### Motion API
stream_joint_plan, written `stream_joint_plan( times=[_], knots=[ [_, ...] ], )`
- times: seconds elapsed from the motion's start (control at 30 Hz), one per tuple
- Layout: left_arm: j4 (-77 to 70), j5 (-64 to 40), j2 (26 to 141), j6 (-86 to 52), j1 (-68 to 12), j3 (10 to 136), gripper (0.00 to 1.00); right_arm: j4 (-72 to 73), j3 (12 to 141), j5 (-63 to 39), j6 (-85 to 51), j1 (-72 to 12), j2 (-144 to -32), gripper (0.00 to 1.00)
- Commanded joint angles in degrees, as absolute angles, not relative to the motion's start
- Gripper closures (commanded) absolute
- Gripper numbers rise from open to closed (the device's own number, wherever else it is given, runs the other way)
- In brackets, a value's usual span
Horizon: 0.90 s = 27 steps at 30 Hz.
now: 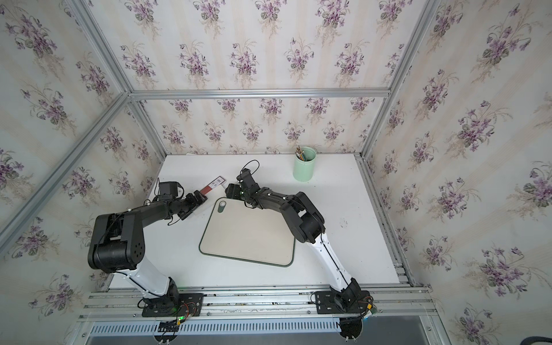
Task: Align the knife with the edge of the cutting board
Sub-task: Move the knife to the center of the board, then pick up the knife at the center of the board.
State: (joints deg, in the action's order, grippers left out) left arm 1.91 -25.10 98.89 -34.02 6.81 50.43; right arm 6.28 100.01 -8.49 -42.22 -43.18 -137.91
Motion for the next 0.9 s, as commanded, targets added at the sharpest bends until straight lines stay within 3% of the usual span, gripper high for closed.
stream_joint_plan(
  times=[0.0,0.23,0.47,0.57,0.7,0.87],
  knots=[
    [7.1,-29.4,100.1,-31.9,3.9,51.4,0.01,4.8,94.7,-8.2,-44.5,-41.8,-134.6,0.14],
    [7.7,-29.3,100.8,-30.3,-0.9,55.4,0.01,11.8,79.6,-8.1,-40.5,-35.0,-122.2,0.14],
    [9.4,-28.8,98.6,-30.2,-1.4,56.9,0.01,0.2,89.6,-11.1,-25.1,-31.7,-125.6,0.15],
    [10.3,-29.5,97.7,-29.7,-1.7,59.1,0.01,-0.7,91.2,-11.4,-24.9,-31.6,-126.8,0.15],
    [15.3,-27.7,102.0,-27.7,-4.6,68.1,0.01,1.6,86.4,-10.6,-28.2,-31.6,-123.4,0.15],
    [21.9,-21.3,111.6,-22.0,-10.6,83.7,0.01,7.0,72.0,-7.3,-31.8,-31.7,-111.5,0.15]
  ],
)
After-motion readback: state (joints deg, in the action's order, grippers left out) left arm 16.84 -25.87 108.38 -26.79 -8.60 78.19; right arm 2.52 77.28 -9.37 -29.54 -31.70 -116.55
